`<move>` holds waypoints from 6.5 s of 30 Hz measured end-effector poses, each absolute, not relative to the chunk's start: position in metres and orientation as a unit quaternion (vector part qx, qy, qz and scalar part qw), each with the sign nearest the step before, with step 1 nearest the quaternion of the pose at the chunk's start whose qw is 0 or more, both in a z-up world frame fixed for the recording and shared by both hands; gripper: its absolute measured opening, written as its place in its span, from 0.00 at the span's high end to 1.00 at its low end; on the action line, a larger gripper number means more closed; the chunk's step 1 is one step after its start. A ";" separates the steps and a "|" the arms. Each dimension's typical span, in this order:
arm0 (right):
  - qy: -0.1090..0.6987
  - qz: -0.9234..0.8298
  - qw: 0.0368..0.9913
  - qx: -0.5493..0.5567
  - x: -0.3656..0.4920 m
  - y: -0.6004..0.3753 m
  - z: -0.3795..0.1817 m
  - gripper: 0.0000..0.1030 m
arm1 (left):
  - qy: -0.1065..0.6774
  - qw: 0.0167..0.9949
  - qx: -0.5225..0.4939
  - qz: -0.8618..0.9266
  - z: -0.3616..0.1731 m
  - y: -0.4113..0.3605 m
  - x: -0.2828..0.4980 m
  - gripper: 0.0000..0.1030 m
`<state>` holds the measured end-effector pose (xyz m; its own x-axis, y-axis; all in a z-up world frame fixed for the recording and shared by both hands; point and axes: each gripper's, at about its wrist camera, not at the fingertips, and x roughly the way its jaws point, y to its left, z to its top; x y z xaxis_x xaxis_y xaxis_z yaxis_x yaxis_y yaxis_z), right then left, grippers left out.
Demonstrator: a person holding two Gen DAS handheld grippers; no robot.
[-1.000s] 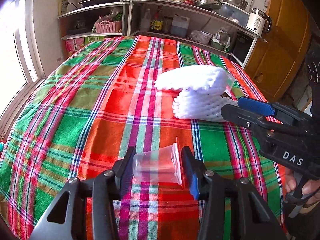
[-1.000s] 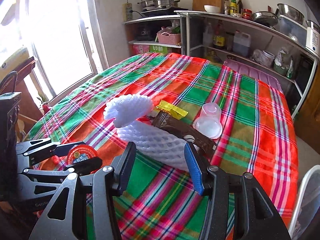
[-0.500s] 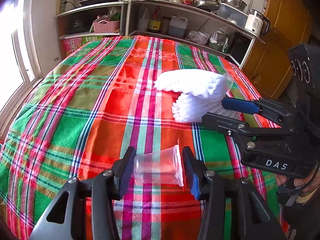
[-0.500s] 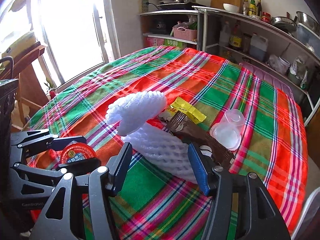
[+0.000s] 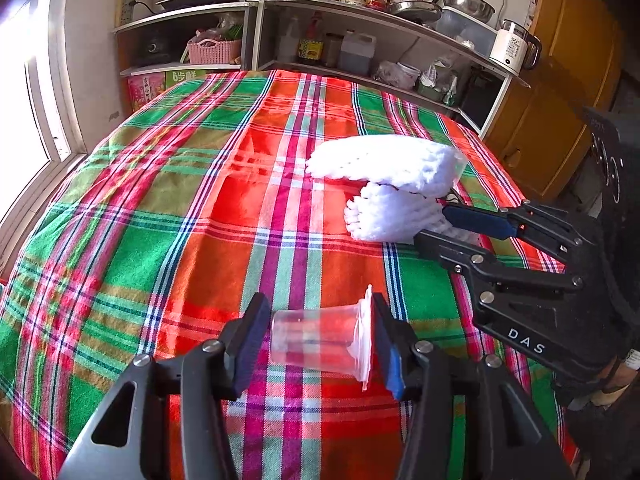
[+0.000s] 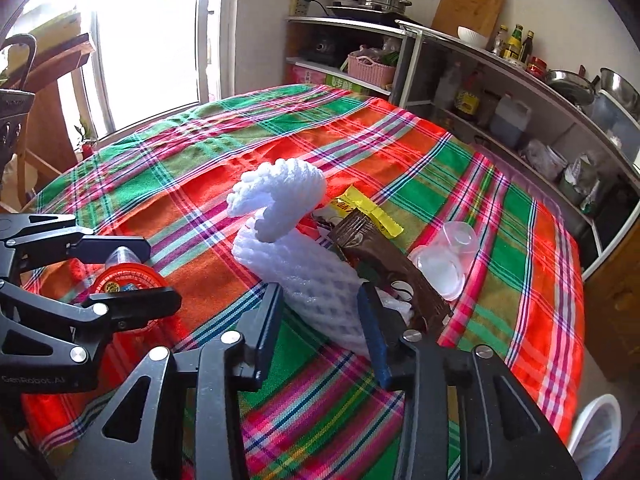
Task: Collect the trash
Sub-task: 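Grasp the white foam net with the right gripper and lift it, then carry the plastic cup in the left gripper while the right carries the foam net over the bin, then open both grippers to drop the cup and foam net into the bin, then move both grippers back over the remaining trash on the table, then grasp the white foam net with the left gripper while the right grasps the brown wrapper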
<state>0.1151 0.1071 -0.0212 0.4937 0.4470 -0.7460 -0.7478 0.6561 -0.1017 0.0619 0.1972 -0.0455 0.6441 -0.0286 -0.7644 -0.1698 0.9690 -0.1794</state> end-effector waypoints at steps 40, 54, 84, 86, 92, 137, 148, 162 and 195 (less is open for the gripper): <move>0.364 0.310 0.876 -0.056 0.057 0.006 0.014 0.94 | 0.388 0.916 -0.106 -0.005 -0.022 0.160 0.034 0.59; 0.343 0.278 0.897 -0.015 0.054 -0.042 0.035 0.94 | 0.367 0.926 -0.071 -0.050 0.006 0.109 0.047 0.59; 0.345 0.104 0.933 0.018 0.063 -0.206 0.042 0.94 | 0.358 0.906 -0.025 -0.224 0.029 -0.065 0.110 0.59; 0.349 0.088 0.933 0.020 0.067 -0.219 0.038 0.94 | 0.359 0.902 -0.022 -0.238 0.029 -0.080 0.114 0.59; 0.370 0.054 0.927 0.029 0.081 -0.250 0.027 0.94 | 0.376 0.889 -0.006 -0.260 0.020 -0.114 0.129 0.59; 0.352 0.171 0.920 0.019 0.080 -0.140 0.040 0.66 | 0.369 0.923 -0.095 -0.050 0.016 0.072 0.085 0.33; 0.363 0.227 0.904 -0.009 0.098 -0.074 0.034 0.66 | 0.378 0.914 -0.143 0.031 -0.001 0.147 0.088 0.30; 0.393 0.289 0.870 -0.064 0.139 0.001 0.015 0.66 | 0.417 0.888 -0.181 0.069 -0.028 0.176 0.118 0.30; 0.417 0.328 0.838 -0.131 0.169 0.074 -0.024 0.72 | 0.431 0.878 -0.191 0.080 -0.044 0.215 0.110 0.35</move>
